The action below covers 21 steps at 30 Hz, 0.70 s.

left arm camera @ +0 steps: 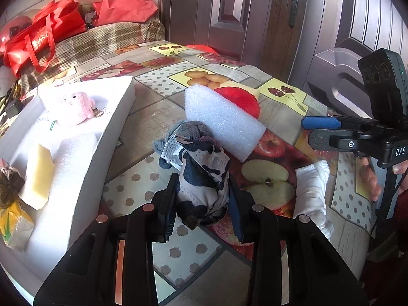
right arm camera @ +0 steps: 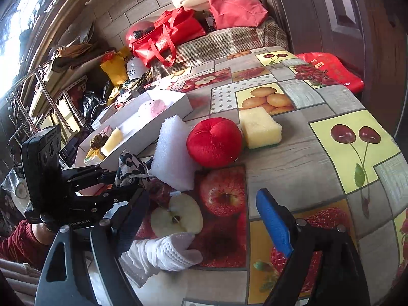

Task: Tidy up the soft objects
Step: 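Grasp the black-and-white cloth with left tool while right grasps the white sock, then lift and carry the cloth over the box while right carries the white sock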

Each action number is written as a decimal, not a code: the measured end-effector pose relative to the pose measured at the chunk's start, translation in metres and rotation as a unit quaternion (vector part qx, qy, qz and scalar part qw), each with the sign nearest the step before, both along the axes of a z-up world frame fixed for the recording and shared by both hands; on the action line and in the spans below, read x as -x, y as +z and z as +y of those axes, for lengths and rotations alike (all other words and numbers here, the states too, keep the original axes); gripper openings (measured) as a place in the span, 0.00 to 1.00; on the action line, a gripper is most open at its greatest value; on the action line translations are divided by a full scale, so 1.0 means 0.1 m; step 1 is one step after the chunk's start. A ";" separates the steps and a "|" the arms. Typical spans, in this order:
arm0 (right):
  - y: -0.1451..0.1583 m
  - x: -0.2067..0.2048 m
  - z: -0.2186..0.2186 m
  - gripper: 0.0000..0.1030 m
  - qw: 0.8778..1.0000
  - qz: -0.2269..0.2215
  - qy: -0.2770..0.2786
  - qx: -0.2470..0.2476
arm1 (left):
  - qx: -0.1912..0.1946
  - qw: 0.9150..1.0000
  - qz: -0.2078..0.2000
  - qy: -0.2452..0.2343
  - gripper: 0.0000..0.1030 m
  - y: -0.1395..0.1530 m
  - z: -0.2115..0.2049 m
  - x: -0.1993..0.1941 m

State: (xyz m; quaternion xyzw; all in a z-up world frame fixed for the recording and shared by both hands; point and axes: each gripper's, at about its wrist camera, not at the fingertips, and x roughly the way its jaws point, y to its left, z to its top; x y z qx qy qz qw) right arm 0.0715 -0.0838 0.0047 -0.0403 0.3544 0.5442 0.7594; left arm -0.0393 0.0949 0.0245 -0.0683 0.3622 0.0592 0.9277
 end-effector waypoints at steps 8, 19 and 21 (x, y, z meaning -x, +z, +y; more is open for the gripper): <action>-0.07 0.34 -0.14 0.84 0.997 0.035 0.039 0.060 | 0.000 1.000 -0.010 0.004 0.33 0.03 0.02 0.03; -0.25 0.69 0.76 0.74 0.989 -0.058 0.066 0.120 | 0.009 0.999 -0.034 0.026 0.34 0.08 0.10 0.13; -0.25 0.74 0.83 0.45 0.984 -0.099 0.074 0.130 | 0.010 0.999 -0.036 0.028 0.34 0.08 0.11 0.14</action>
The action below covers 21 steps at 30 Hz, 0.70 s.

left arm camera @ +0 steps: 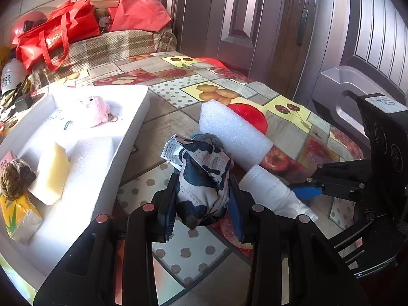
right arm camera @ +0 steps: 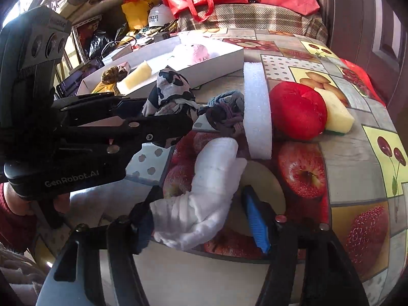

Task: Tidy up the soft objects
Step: 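Lift and carry the cloth over the box while right carries the white sock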

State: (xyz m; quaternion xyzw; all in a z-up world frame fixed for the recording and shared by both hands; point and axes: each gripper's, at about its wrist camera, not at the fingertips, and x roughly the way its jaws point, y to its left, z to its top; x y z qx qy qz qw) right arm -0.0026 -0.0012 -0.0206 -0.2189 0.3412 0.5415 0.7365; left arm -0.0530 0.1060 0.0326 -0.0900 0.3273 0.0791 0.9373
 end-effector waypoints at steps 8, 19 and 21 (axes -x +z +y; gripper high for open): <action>0.11 -0.06 -0.29 0.37 0.998 0.003 0.007 -0.067 | -0.010 0.999 -0.029 0.014 0.34 0.06 -0.03 0.09; 0.52 -0.01 -0.57 0.37 0.955 -0.143 -0.079 -0.248 | -0.087 0.987 -0.128 0.044 0.34 0.26 -0.22 0.49; 0.54 -0.05 -0.57 0.37 0.952 -0.139 -0.089 -0.258 | -0.089 0.986 -0.132 0.047 0.34 0.27 -0.21 0.53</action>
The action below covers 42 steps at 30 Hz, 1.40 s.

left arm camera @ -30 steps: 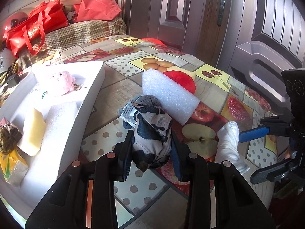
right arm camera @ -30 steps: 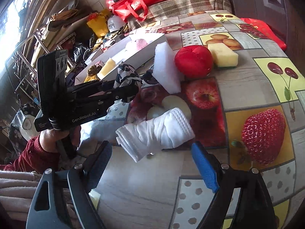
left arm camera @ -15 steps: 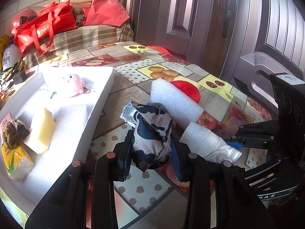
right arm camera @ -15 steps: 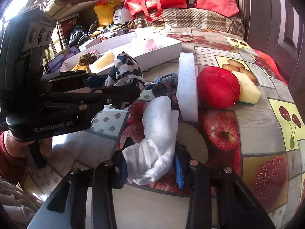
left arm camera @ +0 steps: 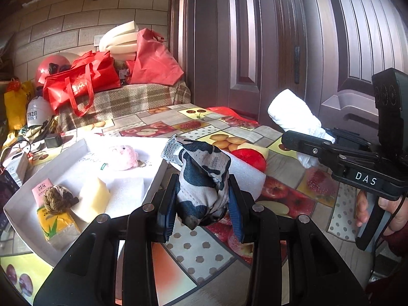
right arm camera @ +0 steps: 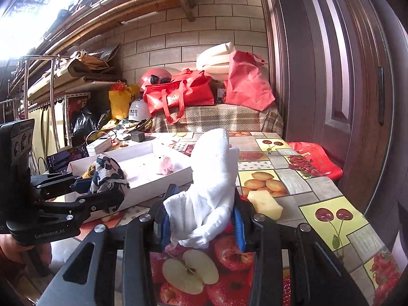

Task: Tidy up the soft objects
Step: 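Lift and carry the cloth over the box while right carries the white sock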

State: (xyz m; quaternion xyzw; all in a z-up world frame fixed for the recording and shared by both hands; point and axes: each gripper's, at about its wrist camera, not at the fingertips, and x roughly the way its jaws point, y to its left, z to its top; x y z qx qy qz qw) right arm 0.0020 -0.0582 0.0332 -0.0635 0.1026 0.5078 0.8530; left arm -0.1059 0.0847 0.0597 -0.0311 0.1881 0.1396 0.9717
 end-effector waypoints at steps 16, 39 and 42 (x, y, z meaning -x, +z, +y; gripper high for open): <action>0.02 0.09 0.31 0.37 0.999 -0.001 0.037 0.002 | -0.008 0.998 -0.012 0.062 0.34 0.01 0.25 0.38; -0.07 0.28 0.94 0.37 0.994 0.010 0.100 0.032 | -0.006 0.985 -0.011 0.169 0.34 -0.06 0.83 0.80; -0.07 0.32 1.03 0.37 0.994 0.010 0.106 0.033 | -0.010 0.984 -0.007 0.177 0.34 -0.06 0.90 0.75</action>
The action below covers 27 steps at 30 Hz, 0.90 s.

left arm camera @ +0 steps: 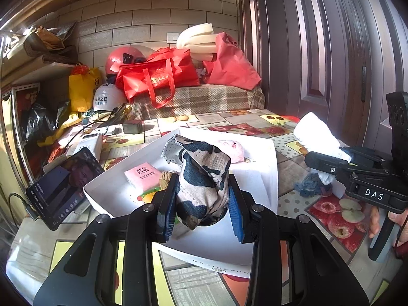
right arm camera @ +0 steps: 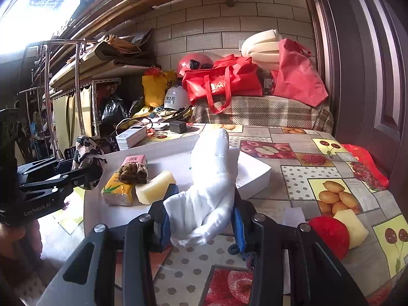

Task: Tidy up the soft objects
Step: 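Lift and carry the cloth over the box while right carries the white sock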

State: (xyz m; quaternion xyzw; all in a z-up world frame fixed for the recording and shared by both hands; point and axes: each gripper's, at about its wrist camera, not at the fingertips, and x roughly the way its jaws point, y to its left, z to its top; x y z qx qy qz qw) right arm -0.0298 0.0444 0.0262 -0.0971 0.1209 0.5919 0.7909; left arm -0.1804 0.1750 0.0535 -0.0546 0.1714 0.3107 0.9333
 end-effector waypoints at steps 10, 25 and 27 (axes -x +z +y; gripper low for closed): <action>0.00 0.06 0.43 0.37 1.000 0.021 0.015 0.007 | 0.007 0.999 0.001 0.033 0.34 -0.02 0.36 -0.14; -0.03 -0.16 1.08 0.37 0.997 0.064 -0.003 0.043 | -0.008 0.999 -0.006 0.042 0.34 0.01 0.76 -0.44; -0.03 -0.14 1.11 0.37 0.997 0.058 -0.002 0.047 | -0.002 0.999 -0.001 0.038 0.34 0.01 0.80 -0.48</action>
